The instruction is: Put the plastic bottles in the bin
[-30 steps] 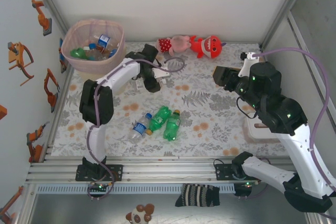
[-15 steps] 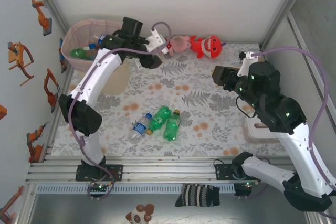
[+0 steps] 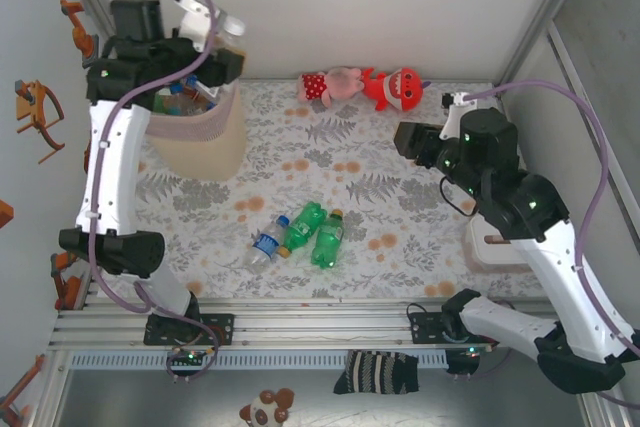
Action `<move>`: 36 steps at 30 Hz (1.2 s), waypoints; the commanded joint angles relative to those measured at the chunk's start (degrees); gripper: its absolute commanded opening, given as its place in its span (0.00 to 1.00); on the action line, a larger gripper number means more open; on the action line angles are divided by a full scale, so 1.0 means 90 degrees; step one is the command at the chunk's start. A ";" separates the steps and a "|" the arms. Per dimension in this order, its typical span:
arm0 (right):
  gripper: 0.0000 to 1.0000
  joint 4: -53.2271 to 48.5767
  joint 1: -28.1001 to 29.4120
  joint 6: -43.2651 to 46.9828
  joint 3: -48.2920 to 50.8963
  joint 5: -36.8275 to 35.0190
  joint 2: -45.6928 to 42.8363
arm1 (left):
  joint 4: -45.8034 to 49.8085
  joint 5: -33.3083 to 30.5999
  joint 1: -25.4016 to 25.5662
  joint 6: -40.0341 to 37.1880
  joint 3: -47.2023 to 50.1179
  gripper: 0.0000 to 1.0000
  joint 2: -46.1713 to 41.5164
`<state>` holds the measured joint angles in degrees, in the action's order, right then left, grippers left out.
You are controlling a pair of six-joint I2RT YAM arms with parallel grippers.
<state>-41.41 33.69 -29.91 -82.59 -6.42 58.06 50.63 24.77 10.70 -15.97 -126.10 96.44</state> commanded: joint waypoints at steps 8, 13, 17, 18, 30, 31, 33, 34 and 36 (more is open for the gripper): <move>0.59 0.0319 0.0016 0.0181 -0.0422 0.0322 0.0440 | -0.0072 0.0006 -0.1687 0.0936 -0.0247 0.60 0.0242; 0.59 0.0392 0.0015 0.0121 -0.0367 0.0368 0.0481 | -0.0167 -0.0208 -0.2204 0.0871 -0.0453 0.59 0.0693; 0.59 0.0333 0.0009 0.0113 -0.0452 0.0434 0.0555 | -0.0145 -0.0467 -0.2312 0.0719 -0.0409 0.59 0.0962; 0.59 0.0338 0.0009 0.0111 -0.0449 0.0420 0.0551 | -0.0182 -0.0600 -0.2312 0.0637 -0.0325 0.59 0.1010; 0.59 0.0275 0.0021 0.0144 -0.0564 0.0469 0.0756 | -0.0537 -0.1158 -0.2370 0.0290 0.0632 0.59 0.1536; 0.59 0.0275 0.0015 0.0147 -0.0554 0.0471 0.0747 | -0.0561 -0.1152 -0.2379 0.0290 0.0710 0.59 0.1581; 0.59 0.0275 0.0015 0.0140 -0.0494 0.0447 0.0726 | -0.0577 -0.1104 -0.2389 0.0309 0.0848 0.60 0.1679; 0.59 0.0275 0.0011 0.0137 -0.0481 0.0430 0.0717 | -0.0577 -0.1058 -0.2391 0.0318 0.0887 0.60 0.1721; 0.59 0.0278 0.0011 0.0125 -0.0455 0.0421 0.0707 | -0.0596 -0.0933 -0.2390 0.0362 0.0971 0.62 0.1816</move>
<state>-39.59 33.69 -29.28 -86.32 -2.37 65.01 45.67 15.22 -10.22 -12.51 -118.89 110.59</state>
